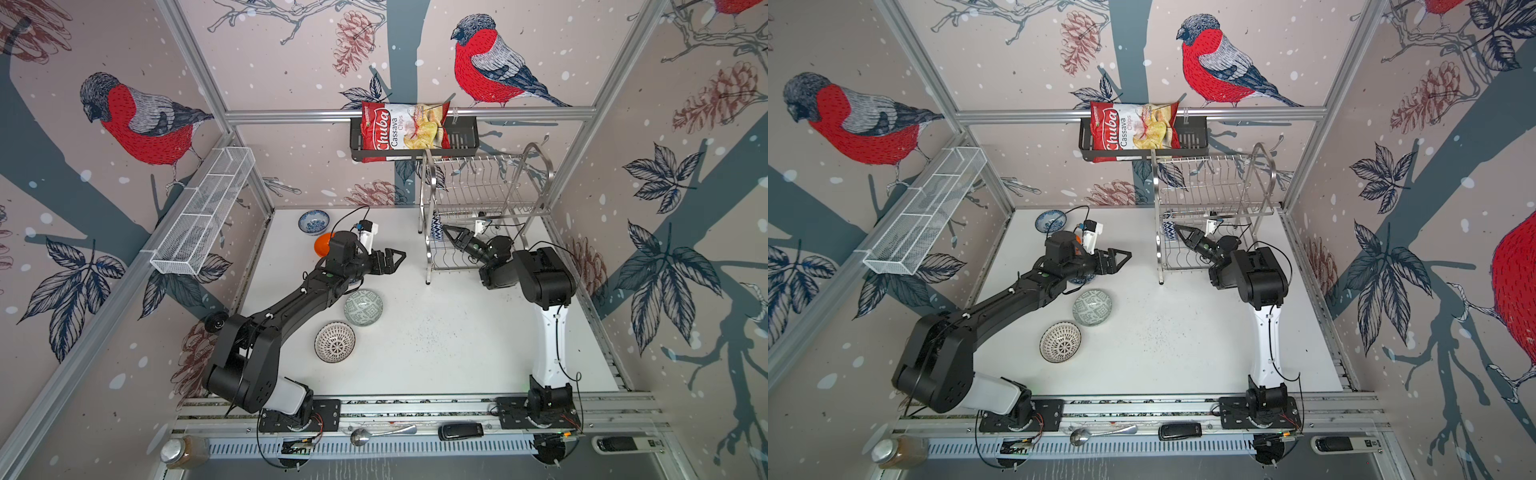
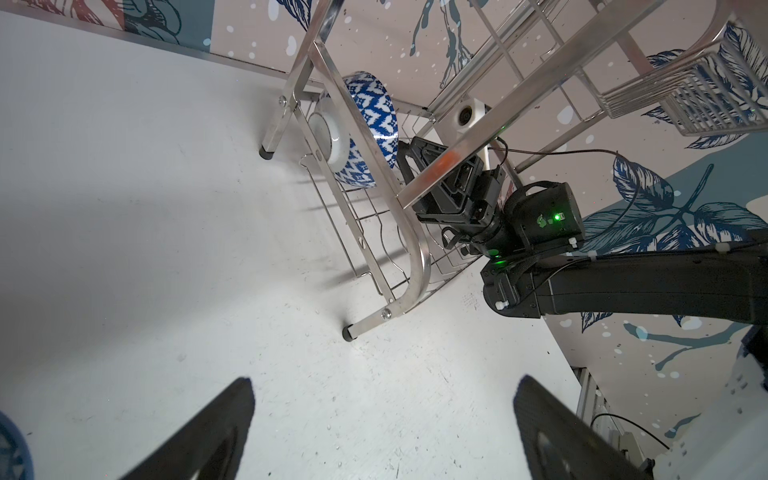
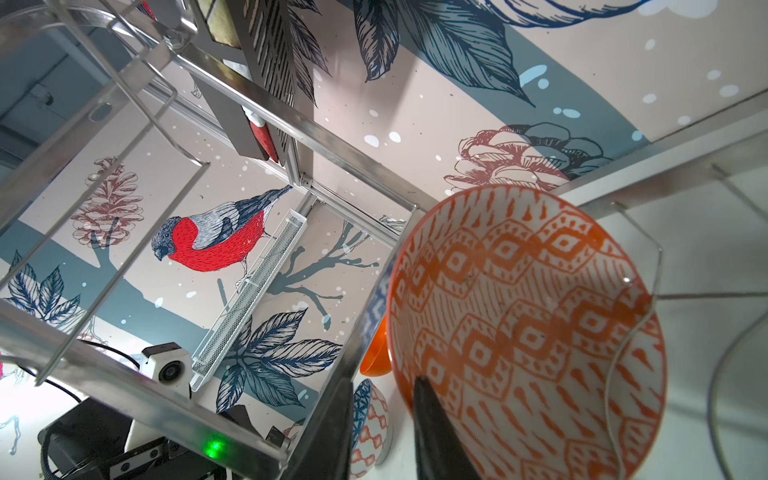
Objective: Load the bowls into the dish rack
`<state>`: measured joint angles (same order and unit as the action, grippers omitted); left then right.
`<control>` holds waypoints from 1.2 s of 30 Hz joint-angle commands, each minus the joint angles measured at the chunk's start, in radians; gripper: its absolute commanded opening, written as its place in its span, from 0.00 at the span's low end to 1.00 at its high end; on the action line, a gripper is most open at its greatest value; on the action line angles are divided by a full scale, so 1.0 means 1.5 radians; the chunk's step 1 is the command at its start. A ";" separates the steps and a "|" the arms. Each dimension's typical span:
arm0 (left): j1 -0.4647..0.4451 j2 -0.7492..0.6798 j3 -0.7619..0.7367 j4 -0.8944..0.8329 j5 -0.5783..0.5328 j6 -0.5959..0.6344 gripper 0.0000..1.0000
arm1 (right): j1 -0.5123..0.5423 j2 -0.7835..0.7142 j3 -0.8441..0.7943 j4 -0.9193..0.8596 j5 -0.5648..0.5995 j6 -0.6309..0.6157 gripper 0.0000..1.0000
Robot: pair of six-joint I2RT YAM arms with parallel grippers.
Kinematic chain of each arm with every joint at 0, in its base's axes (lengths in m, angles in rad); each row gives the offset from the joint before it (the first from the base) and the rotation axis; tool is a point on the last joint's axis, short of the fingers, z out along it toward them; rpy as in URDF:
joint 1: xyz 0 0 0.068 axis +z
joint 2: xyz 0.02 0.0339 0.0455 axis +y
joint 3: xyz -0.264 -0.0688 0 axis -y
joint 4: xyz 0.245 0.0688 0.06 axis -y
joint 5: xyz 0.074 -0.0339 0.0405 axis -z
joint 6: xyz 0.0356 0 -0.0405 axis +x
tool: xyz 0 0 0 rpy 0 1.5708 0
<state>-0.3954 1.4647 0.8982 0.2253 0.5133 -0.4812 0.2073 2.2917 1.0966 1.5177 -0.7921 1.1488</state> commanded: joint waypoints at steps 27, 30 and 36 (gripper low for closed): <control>0.001 -0.002 0.006 0.005 -0.002 0.006 0.98 | -0.007 -0.027 -0.022 0.071 0.005 -0.032 0.35; 0.001 -0.001 0.006 0.005 -0.002 0.007 0.97 | -0.007 -0.032 -0.026 0.074 0.009 -0.035 0.36; 0.001 0.000 0.006 0.005 0.000 0.005 0.98 | -0.010 -0.045 -0.048 0.092 0.019 -0.044 0.37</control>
<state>-0.3946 1.4631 0.8986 0.2249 0.5129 -0.4797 0.1951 2.2383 1.0374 1.5784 -0.7830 1.1023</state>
